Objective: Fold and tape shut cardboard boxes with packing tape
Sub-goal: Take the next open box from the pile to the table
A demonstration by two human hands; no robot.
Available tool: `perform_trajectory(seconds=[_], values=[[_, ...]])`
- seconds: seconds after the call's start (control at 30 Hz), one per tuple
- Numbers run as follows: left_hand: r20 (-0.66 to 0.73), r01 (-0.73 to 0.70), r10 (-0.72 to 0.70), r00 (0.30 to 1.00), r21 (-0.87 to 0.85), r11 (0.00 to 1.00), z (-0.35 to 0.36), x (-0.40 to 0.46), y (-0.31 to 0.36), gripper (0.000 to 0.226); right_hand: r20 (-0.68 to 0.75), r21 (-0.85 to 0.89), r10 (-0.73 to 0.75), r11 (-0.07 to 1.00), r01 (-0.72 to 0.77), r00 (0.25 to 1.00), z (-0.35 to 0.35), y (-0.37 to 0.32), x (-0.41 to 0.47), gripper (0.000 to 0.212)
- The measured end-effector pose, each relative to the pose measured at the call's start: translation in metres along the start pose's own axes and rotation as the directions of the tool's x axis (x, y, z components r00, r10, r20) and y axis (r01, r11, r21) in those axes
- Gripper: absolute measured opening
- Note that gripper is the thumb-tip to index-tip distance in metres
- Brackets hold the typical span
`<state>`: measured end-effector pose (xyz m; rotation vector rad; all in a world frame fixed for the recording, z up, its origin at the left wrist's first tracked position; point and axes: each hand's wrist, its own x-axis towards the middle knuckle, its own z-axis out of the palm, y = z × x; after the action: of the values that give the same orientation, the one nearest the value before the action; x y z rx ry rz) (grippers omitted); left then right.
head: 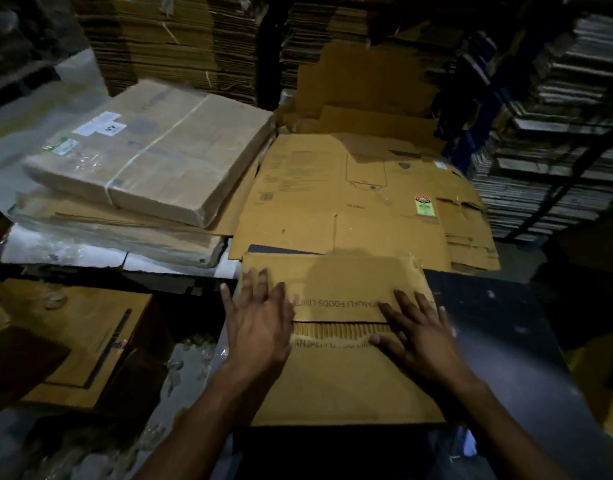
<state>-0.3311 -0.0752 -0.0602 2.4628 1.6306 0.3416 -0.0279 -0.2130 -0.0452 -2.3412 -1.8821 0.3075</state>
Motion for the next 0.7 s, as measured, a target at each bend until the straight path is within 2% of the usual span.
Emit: perform_trajectory(seconds=[0.07, 0.13, 0.2, 0.23, 0.33, 0.43, 0.53, 0.57, 0.6, 0.63, 0.7], values=[[0.048, -0.125, 0.127, 0.991, -0.04, 0.991, -0.001, -0.002, 0.024, 0.071, -0.037, 0.051, 0.031, 0.998, -0.029, 0.999, 0.002, -0.003, -0.002, 0.079], [0.173, -0.241, 0.247, 0.953, -0.056, 0.969, 0.009, -0.004, 0.045, 0.087, -0.064, 0.111, 0.051, 0.993, -0.044, 0.997, 0.0, -0.005, -0.002, 0.076], [0.245, -0.313, 0.303, 0.921, 0.004, 0.95, 0.028, -0.008, 0.057, 0.101, -0.081, 0.176, 0.068, 0.983, -0.053, 0.994, -0.001, -0.005, -0.002, 0.071], [0.231, -0.324, 0.306, 0.924, 0.043, 0.945, 0.036, -0.008, 0.059, 0.103, -0.085, 0.205, 0.08, 0.977, -0.061, 0.993, 0.0, -0.004, -0.002, 0.069], [0.183, -0.314, 0.298, 0.937, 0.063, 0.947, 0.045, 0.008, 0.064, 0.087, -0.138, 0.268, 0.096, 0.962, -0.056, 0.986, 0.004, 0.006, 0.004, 0.054], [0.196, -0.366, 0.35, 0.916, 0.052, 0.929, 0.046, 0.031, 0.077, 0.074, -0.283, 0.471, 0.185, 0.881, -0.032, 0.941, -0.004, 0.022, 0.003, 0.033], [0.19, -0.407, 0.393, 0.9, 0.037, 0.913, 0.057, 0.044, 0.095, 0.07, -0.412, 0.461, 0.299, 0.883, -0.086, 0.861, -0.005, 0.066, -0.017, 0.023], [0.189, -0.407, 0.398, 0.898, 0.012, 0.913, 0.061, 0.047, 0.1, 0.07, -0.416, 0.442, 0.345, 0.885, -0.145, 0.841, -0.001, 0.088, -0.026, 0.027], [0.186, -0.408, 0.401, 0.897, -0.003, 0.913, 0.066, 0.05, 0.105, 0.07, -0.385, 0.406, 0.391, 0.885, -0.227, 0.836, 0.004, 0.111, -0.036, 0.038], [0.182, -0.408, 0.402, 0.898, -0.006, 0.913, 0.07, 0.053, 0.111, 0.069, -0.294, 0.334, 0.429, 0.884, -0.328, 0.854, 0.01, 0.132, -0.046, 0.046], [0.183, -0.414, 0.406, 0.895, 0.006, 0.91, 0.076, 0.058, 0.123, 0.067, 0.027, 0.135, 0.428, 0.894, -0.428, 0.903, 0.03, 0.166, -0.066, 0.049]])
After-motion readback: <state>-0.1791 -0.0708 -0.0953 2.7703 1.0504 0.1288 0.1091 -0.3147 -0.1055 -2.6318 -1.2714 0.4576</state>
